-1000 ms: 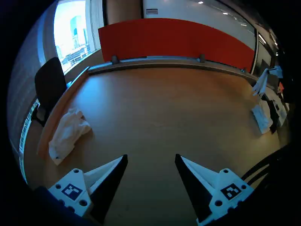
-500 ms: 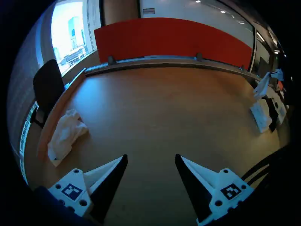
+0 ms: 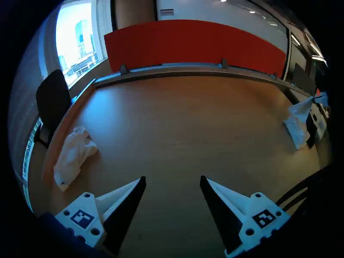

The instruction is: Fold towel

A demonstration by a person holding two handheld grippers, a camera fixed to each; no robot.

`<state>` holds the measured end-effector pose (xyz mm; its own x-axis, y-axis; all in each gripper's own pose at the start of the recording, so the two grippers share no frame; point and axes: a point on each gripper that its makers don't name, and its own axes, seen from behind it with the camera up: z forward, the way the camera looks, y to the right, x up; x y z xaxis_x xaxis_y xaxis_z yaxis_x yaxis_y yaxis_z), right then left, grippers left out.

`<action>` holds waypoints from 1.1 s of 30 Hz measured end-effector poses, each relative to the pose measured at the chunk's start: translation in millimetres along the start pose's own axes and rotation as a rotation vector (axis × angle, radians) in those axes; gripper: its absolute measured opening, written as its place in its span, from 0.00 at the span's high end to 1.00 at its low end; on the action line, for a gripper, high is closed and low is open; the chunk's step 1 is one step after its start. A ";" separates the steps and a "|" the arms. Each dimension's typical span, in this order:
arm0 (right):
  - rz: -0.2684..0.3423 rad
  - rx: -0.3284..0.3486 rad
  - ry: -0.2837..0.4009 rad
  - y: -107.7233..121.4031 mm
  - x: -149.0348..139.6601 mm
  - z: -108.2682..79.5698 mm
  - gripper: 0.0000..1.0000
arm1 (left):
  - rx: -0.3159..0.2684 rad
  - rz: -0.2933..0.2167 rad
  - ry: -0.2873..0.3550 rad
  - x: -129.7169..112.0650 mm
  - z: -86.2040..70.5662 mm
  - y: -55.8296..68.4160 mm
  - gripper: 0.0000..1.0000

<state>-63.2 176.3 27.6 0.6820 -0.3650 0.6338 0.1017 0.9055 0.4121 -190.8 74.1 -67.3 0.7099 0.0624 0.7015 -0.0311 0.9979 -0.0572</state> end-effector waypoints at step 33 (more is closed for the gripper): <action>0.164 -0.103 -0.181 14.4 -126.5 19.9 0.95 | 0.002 0.020 -0.008 -7.7 -4.6 -3.6 0.07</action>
<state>-162.5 231.2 -33.6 0.5557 -0.2361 0.7971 0.0800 0.9696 0.2314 -192.9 69.9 -75.7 0.7037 0.0829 0.7057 -0.0472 0.9964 -0.0699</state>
